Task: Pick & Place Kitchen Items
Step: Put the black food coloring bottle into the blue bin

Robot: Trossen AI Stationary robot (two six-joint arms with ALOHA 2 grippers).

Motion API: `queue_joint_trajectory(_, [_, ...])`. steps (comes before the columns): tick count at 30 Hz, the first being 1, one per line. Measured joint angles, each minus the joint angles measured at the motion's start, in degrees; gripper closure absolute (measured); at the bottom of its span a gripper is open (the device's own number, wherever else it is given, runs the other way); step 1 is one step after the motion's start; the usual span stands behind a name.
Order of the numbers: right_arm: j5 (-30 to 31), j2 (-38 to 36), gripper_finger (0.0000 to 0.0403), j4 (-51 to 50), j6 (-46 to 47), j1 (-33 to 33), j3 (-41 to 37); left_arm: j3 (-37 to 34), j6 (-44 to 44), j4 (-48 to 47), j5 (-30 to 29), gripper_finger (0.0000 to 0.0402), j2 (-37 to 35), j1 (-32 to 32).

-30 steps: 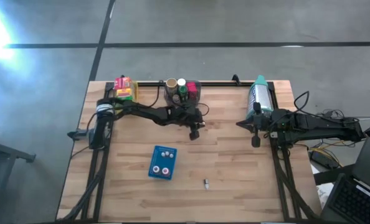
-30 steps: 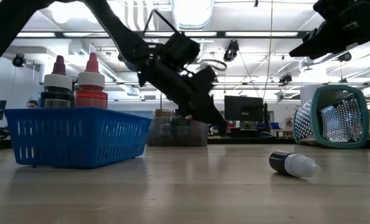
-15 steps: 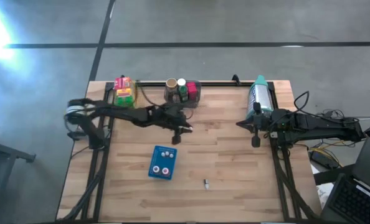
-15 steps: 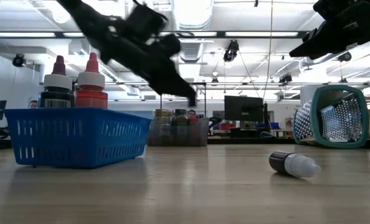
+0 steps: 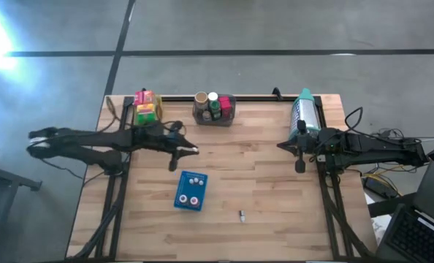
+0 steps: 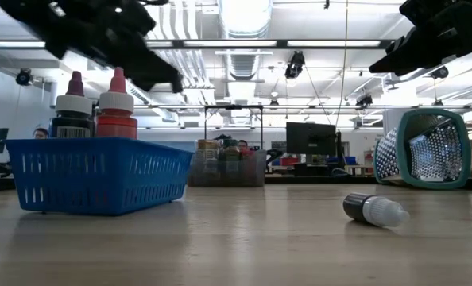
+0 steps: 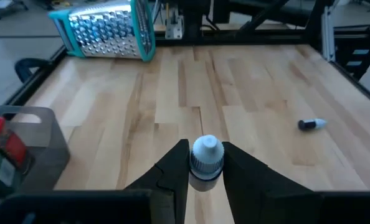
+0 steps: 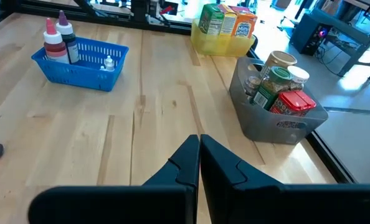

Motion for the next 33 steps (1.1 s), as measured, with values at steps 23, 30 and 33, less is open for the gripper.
queue_joint_trajectory(23, [0.0,0.0,0.0394,0.0,0.0,0.0,0.0,-3.8,6.0,-15.2,8.8,0.0314,-13.1,-0.4])
queue_joint_trajectory(30, [0.0,0.0,0.0394,0.0,0.0,0.0,0.0,-3.8,10.3,-14.7,10.5,0.0314,-13.0,-2.7])
queue_joint_trajectory(33, [0.0,0.0,0.0394,0.0,-0.3,0.0,0.0,-3.8,11.8,-14.7,11.3,0.0314,-13.0,-4.2])
